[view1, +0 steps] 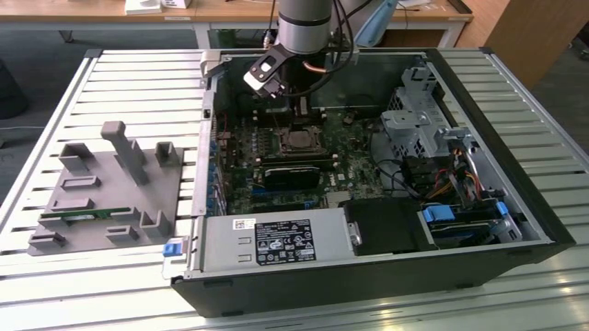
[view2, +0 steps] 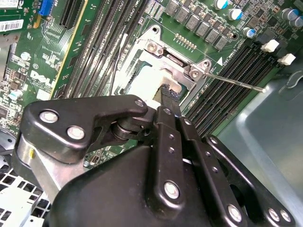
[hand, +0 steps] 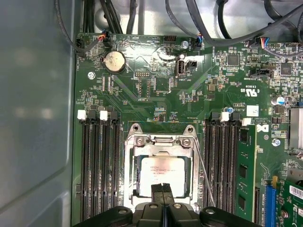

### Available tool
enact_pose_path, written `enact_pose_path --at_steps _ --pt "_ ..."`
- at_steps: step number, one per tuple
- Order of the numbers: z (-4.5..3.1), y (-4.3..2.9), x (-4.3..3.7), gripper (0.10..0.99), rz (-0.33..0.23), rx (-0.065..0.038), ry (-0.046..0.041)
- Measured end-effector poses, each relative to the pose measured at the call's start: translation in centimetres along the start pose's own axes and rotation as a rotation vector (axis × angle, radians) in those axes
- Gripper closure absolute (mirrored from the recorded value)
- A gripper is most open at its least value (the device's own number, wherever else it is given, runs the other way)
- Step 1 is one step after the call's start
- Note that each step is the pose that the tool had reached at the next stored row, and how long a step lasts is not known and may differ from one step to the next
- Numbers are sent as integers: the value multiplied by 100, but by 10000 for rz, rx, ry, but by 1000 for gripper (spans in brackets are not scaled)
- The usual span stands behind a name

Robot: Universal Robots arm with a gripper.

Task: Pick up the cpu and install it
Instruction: 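Install the first cpu locking lever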

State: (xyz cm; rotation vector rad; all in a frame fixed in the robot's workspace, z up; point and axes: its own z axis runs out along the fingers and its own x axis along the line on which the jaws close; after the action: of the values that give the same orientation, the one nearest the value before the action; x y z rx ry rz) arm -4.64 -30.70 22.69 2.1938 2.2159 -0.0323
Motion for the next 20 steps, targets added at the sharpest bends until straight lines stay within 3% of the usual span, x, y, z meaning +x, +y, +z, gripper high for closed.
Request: enact_pose_path --at_steps 7,20 --pt "-36 0 -1 980 0 0 1" --pt "-273 0 -8 980 1 0 0"
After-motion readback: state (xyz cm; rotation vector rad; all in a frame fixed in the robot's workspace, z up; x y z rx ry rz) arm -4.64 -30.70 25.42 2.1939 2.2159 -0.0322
